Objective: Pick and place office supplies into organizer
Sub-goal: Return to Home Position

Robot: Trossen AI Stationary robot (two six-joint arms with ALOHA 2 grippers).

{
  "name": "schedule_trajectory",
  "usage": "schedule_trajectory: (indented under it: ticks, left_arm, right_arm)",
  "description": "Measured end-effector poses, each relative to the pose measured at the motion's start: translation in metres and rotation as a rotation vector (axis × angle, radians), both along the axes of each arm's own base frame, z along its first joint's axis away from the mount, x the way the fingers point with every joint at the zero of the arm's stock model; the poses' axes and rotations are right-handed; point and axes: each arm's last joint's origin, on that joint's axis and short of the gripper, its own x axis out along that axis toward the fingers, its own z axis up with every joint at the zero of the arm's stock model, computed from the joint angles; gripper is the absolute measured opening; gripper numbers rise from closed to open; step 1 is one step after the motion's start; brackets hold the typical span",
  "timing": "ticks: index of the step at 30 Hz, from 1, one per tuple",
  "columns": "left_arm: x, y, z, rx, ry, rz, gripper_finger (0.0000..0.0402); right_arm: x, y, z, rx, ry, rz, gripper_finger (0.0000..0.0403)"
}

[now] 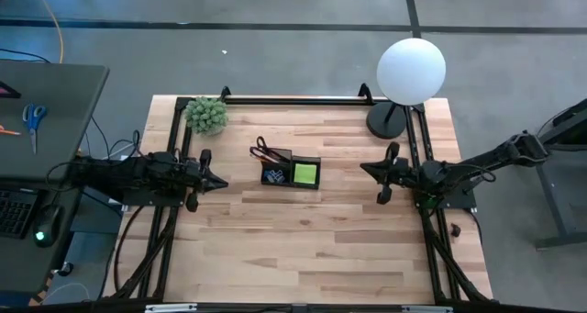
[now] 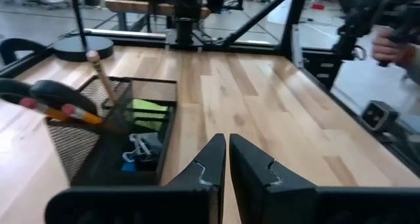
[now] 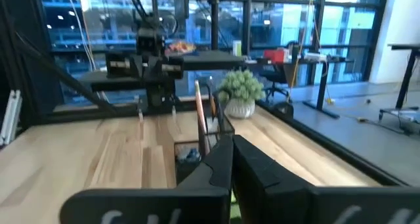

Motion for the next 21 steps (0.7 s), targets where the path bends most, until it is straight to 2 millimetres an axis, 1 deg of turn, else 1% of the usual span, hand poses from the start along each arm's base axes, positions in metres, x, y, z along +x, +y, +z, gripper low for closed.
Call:
schedule_trajectory:
  ticks: [7,11,17,19,21]
  left_arm:
    - [0.000,-0.001,0.001,-0.024,-0.005,-0.022,0.0012]
    - [0.000,-0.001,0.002,-0.047,-0.011,-0.026,0.0012]
    - [0.000,-0.004,0.002,-0.080,-0.009,-0.132,0.0012]
    - [0.000,-0.004,0.002,-0.077,-0.009,-0.127,0.0012]
    - [0.000,-0.003,0.002,-0.073,-0.010,-0.087,0.0012]
  right_arm:
    - [-0.013,-0.002,0.008,-0.022,-0.046,0.034,0.0002]
    - [-0.020,-0.004,0.004,-0.014,0.001,0.054,0.0001]
    - [-0.029,-0.006,-0.002,0.027,0.044,0.054,0.0001]
    - [-0.032,-0.007,-0.002,0.024,0.037,0.054,0.0001]
    - [-0.035,-0.007,0.000,0.007,0.023,0.053,0.0001]
